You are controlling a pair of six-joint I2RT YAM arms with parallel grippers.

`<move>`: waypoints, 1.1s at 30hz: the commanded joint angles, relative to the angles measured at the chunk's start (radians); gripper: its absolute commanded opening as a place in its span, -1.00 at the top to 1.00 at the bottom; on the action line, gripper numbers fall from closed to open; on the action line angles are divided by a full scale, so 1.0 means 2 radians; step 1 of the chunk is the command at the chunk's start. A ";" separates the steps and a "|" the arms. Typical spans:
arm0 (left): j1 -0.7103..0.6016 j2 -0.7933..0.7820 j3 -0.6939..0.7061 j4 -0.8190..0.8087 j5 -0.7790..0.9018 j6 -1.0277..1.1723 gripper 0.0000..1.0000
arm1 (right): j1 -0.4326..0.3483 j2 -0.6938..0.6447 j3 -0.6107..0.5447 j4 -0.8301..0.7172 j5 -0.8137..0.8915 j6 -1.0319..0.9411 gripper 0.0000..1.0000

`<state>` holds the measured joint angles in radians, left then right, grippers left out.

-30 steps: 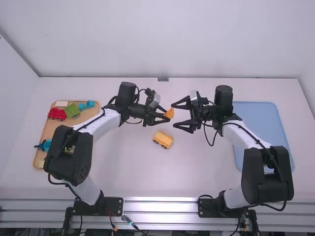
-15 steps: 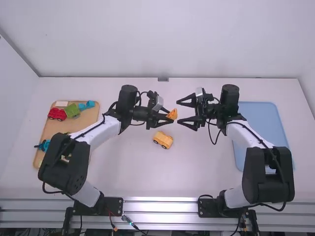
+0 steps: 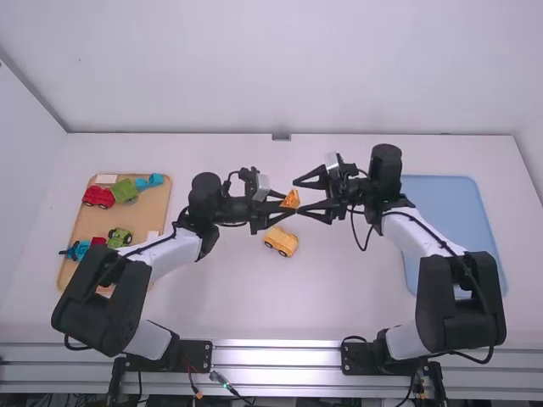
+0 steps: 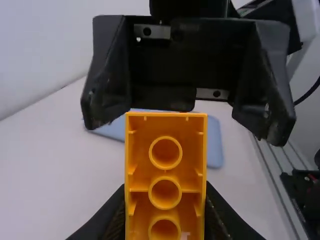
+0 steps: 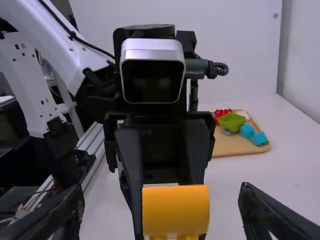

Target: Assemble lego blocks to make yellow taxi

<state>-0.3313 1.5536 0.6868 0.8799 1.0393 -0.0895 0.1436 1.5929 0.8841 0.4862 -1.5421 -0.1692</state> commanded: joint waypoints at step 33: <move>0.000 -0.007 -0.001 0.043 0.009 -0.039 0.96 | 0.017 -0.008 0.010 0.004 -0.003 0.012 0.46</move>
<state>-0.3279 1.5539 0.6868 0.9600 1.0798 -0.1650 0.1562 1.5929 0.8841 0.4908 -1.5330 -0.1448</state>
